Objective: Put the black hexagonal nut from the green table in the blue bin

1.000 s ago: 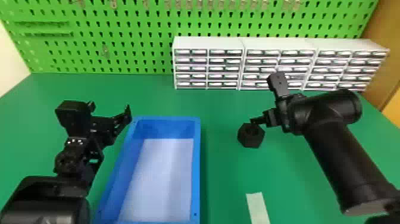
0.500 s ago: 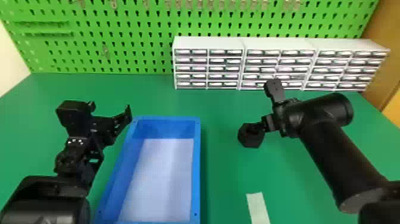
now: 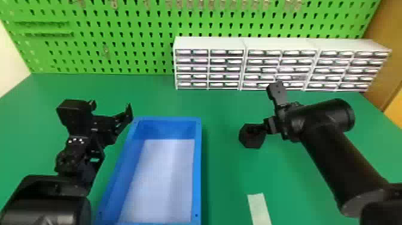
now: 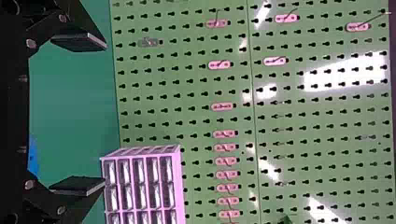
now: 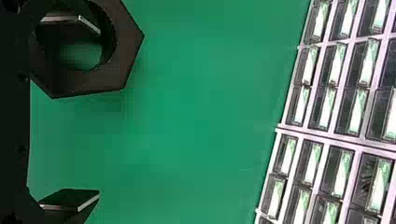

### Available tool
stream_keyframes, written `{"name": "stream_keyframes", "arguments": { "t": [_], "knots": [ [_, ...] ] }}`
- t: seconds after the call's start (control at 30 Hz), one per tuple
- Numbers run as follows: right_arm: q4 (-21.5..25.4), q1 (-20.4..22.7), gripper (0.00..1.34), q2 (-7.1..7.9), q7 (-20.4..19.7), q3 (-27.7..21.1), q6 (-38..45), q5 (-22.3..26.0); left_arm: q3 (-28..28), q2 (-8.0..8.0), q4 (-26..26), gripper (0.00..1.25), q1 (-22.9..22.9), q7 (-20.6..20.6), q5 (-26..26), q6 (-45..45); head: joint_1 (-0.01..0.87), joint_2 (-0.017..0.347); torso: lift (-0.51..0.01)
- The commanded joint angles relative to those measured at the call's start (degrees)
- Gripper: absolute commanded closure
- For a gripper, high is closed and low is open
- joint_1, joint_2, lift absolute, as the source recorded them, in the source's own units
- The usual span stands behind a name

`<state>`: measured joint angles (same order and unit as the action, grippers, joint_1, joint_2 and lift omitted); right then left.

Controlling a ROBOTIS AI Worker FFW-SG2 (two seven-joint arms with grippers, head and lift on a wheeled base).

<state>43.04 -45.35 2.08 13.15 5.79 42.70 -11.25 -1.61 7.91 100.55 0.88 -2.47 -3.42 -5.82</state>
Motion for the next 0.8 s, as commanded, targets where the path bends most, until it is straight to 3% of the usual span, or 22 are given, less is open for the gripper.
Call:
{"name": "stream_keyframes", "arguments": {
  "t": [0.0,0.5,0.77],
  "knots": [
    [-0.59,0.0,0.09,-0.23,-0.5,0.01,-0.77,0.0,0.03,0.0,0.0,0.25,-0.09,0.01,0.08,0.02,0.686,0.052,-0.097],
    [-2.08,0.26,0.09,-0.41,-1.2,0.36,-1.91,0.17,0.03,0.0,0.0,0.25,-0.18,-0.08,0.17,0.02,0.686,0.052,-0.097],
    [-2.43,0.44,0.17,-0.58,-1.38,0.54,-2.0,0.17,0.03,0.0,0.0,0.25,-0.18,0.01,0.17,0.11,0.686,0.052,-0.097]
  ]
}}
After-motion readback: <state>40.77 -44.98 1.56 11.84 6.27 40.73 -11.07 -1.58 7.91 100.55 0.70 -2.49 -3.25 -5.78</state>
